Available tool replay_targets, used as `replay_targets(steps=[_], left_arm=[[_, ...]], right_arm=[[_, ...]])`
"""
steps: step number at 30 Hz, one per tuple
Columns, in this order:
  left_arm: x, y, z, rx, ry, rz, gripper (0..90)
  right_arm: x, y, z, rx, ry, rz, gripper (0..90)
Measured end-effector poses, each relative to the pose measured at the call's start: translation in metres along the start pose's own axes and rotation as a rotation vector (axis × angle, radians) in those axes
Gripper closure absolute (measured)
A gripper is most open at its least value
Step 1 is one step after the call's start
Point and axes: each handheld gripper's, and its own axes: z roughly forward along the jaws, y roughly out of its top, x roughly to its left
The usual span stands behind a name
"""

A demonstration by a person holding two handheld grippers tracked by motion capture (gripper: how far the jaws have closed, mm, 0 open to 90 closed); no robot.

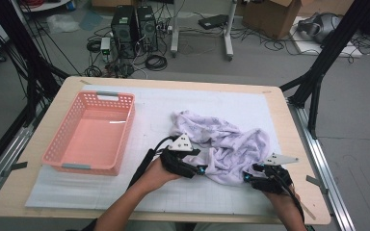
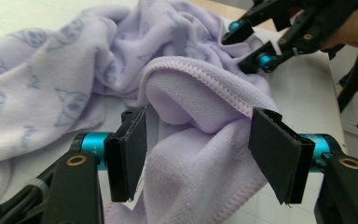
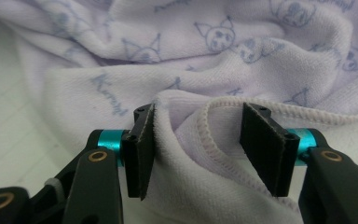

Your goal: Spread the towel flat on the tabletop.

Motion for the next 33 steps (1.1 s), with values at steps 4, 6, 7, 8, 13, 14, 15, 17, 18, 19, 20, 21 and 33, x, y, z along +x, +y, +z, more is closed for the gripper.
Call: replay_targets(steps=[4, 6, 7, 8, 13, 14, 15, 17, 18, 19, 20, 21, 33], left_arm=[[-0.002, 0.004, -0.006, -0.026, 0.007, 0.004, 37.3], [-0.001, 0.007, -0.01, -0.028, 0.019, 0.004, 37.3], [0.0, 0.009, -0.011, -0.026, 0.023, 0.003, 37.2], [0.0, 0.011, -0.011, -0.028, 0.026, -0.002, 37.0], [0.0, 0.022, 0.01, 0.013, 0.043, 0.006, 33.2], [0.0, 0.023, 0.017, 0.039, 0.048, 0.006, 32.0], [0.001, 0.023, 0.023, 0.061, 0.055, 0.005, 32.1], [0.006, 0.02, 0.04, 0.123, 0.066, -0.011, 32.7], [0.008, 0.018, 0.046, 0.152, 0.073, -0.023, 33.6], [0.01, 0.016, 0.052, 0.175, 0.075, -0.029, 38.7], [0.011, 0.014, 0.056, 0.188, 0.069, -0.034, 44.1], [0.012, 0.014, 0.058, 0.189, 0.068, -0.039, 53.8], [0.075, 0.007, 0.006, -0.054, 0.438, -0.267, 79.4]], right_arm=[[0.0, 0.001, -0.003, -0.002, 0.006, 0.003, 48.3], [-0.002, 0.0, -0.007, 0.0, 0.014, 0.005, 54.6], [-0.003, 0.0, -0.008, 0.002, 0.014, 0.005, 58.3], [-0.004, -0.001, -0.009, 0.012, 0.02, 0.011, 63.6], [-0.006, -0.002, -0.012, 0.0, 0.019, 0.064, 53.7], [-0.007, -0.001, -0.014, -0.019, 0.009, 0.079, 49.4], [-0.007, 0.0, -0.015, -0.039, 0.003, 0.091, 47.5], [-0.009, 0.002, -0.016, -0.046, -0.017, 0.101, 43.6], [-0.01, 0.003, -0.015, -0.043, -0.022, 0.103, 43.2], [-0.01, 0.002, -0.013, -0.035, -0.019, 0.11, 43.2], [-0.011, 0.002, -0.01, -0.03, -0.018, 0.11, 43.1], [-0.011, 0.002, -0.008, -0.023, -0.017, 0.112, 43.4], [-0.04, 0.045, 0.028, -0.09, 0.017, 0.188, 78.9]])
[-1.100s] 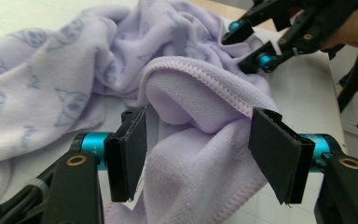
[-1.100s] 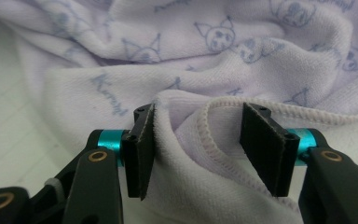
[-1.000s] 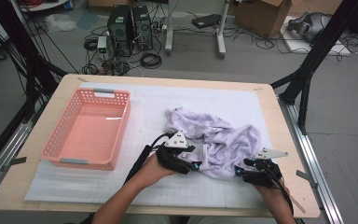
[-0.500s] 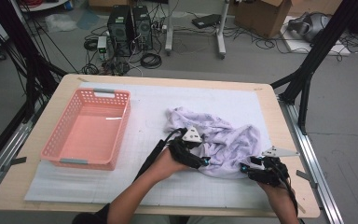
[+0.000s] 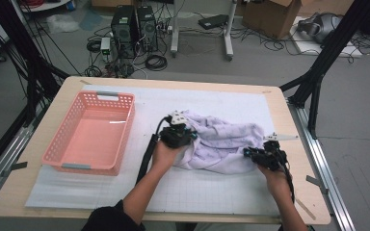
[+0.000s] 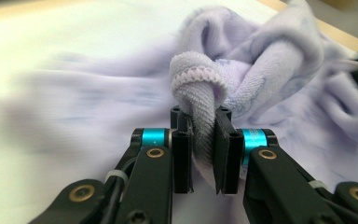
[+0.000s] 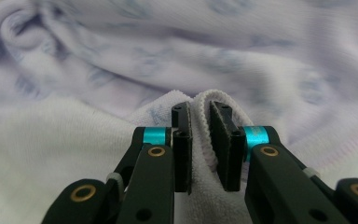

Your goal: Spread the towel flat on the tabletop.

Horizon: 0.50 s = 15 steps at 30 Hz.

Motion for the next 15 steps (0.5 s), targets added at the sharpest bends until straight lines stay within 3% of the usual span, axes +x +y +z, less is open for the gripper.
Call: replay_targets(steps=[4, 6, 9, 11, 13, 15], left_arm=[[0.024, -0.002, -0.004, -0.034, 0.088, -0.029, 79.5], [0.033, -0.001, -0.004, -0.04, 0.121, -0.046, 79.5], [0.043, 0.004, -0.003, -0.05, 0.175, -0.029, 79.5], [0.048, 0.007, -0.003, -0.068, 0.178, -0.043, 79.3], [0.049, 0.006, -0.004, -0.067, 0.174, -0.065, 75.7], [0.047, 0.004, -0.005, -0.051, 0.155, -0.073, 58.9]], right_arm=[[-0.012, 0.018, 0.013, -0.057, -0.022, 0.055, 78.6], [-0.016, 0.025, 0.019, -0.052, -0.024, 0.051, 78.2], [-0.02, 0.032, 0.027, -0.044, -0.067, 0.042, 78.4], [-0.024, 0.033, 0.029, -0.068, -0.082, 0.071, 78.5], [-0.028, 0.032, 0.033, -0.057, -0.071, 0.104, 75.4], [-0.028, 0.031, 0.033, -0.038, -0.078, 0.09, 65.8]])
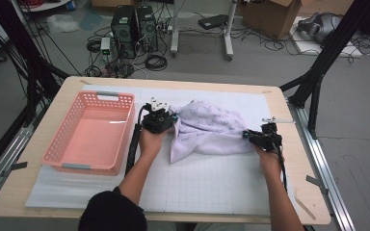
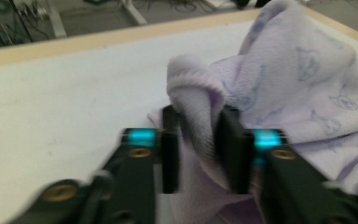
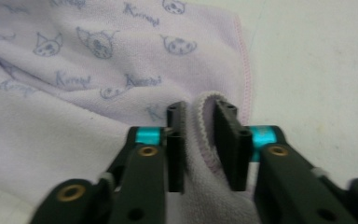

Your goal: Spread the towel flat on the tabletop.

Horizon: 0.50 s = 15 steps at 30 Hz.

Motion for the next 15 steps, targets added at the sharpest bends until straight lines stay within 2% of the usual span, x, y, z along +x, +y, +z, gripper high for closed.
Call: replay_targets(steps=[1, 4, 8, 12, 15], left_arm=[[-0.001, -0.001, -0.003, -0.007, -0.009, 0.009, 54.1], [-0.007, -0.003, -0.015, -0.03, -0.043, 0.027, 47.3], [-0.013, -0.008, -0.032, -0.046, -0.086, 0.049, 45.5], [-0.02, -0.017, -0.045, -0.041, -0.126, 0.07, 43.8], [-0.026, -0.024, -0.055, -0.042, -0.148, 0.097, 42.9]], right_arm=[[0.0, 0.0, -0.003, -0.007, 0.0, -0.005, 62.6], [-0.001, -0.001, -0.018, -0.064, -0.001, -0.012, 56.5], [-0.005, -0.006, -0.041, -0.111, 0.008, -0.045, 55.6], [-0.005, -0.016, -0.057, -0.115, 0.024, -0.083, 55.7], [0.002, -0.025, -0.062, -0.101, 0.04, -0.134, 55.7]])
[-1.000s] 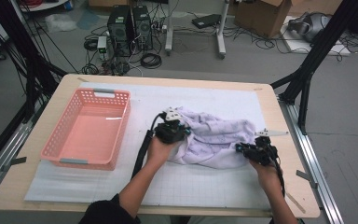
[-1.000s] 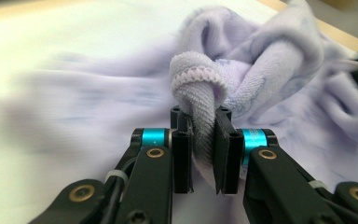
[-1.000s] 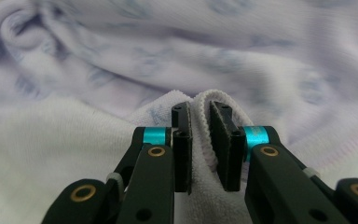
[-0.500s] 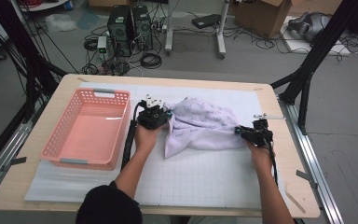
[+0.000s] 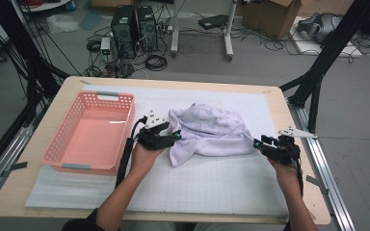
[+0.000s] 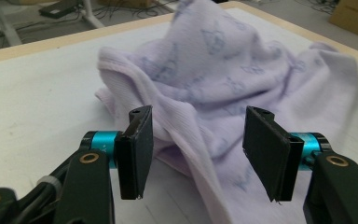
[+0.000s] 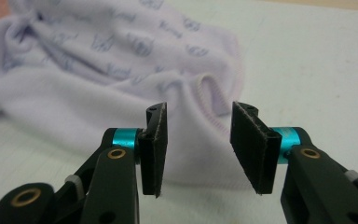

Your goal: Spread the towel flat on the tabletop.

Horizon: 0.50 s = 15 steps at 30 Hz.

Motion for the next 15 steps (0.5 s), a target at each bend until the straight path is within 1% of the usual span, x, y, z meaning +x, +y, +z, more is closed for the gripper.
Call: replay_targets(steps=[2, 3, 4, 6, 8, 9, 11, 14, 15], left_arm=[[-0.005, -0.006, -0.006, 0.004, -0.016, 0.011, 42.9], [-0.006, -0.01, -0.008, 0.008, -0.027, 0.011, 42.9], [-0.008, -0.014, -0.009, 0.016, -0.044, 0.014, 42.8], [-0.011, -0.022, -0.011, 0.039, -0.069, 0.014, 42.8], [-0.014, -0.029, -0.01, 0.069, -0.08, 0.017, 41.8], [-0.015, -0.032, -0.008, 0.093, -0.083, 0.021, 40.5], [-0.017, -0.034, -0.003, 0.14, -0.087, 0.034, 37.8], [-0.021, -0.036, 0.004, 0.181, -0.088, 0.049, 38.2], [-0.023, -0.036, 0.007, 0.19, -0.084, 0.057, 38.3]], right_arm=[[0.007, -0.006, -0.001, 0.017, 0.017, -0.033, 55.7], [0.011, -0.009, -0.001, 0.028, 0.017, -0.06, 55.6], [0.014, -0.011, 0.001, 0.041, 0.019, -0.077, 55.4], [0.019, -0.016, 0.006, 0.066, 0.03, -0.092, 54.6], [0.023, -0.018, 0.012, 0.084, 0.032, -0.105, 52.9], [0.025, -0.018, 0.016, 0.094, 0.023, -0.112, 51.0], [0.027, -0.018, 0.023, 0.113, 0.003, -0.113, 50.2], [0.028, -0.017, 0.034, 0.144, -0.011, -0.11, 51.7], [0.029, -0.018, 0.038, 0.164, -0.019, -0.12, 53.6]])
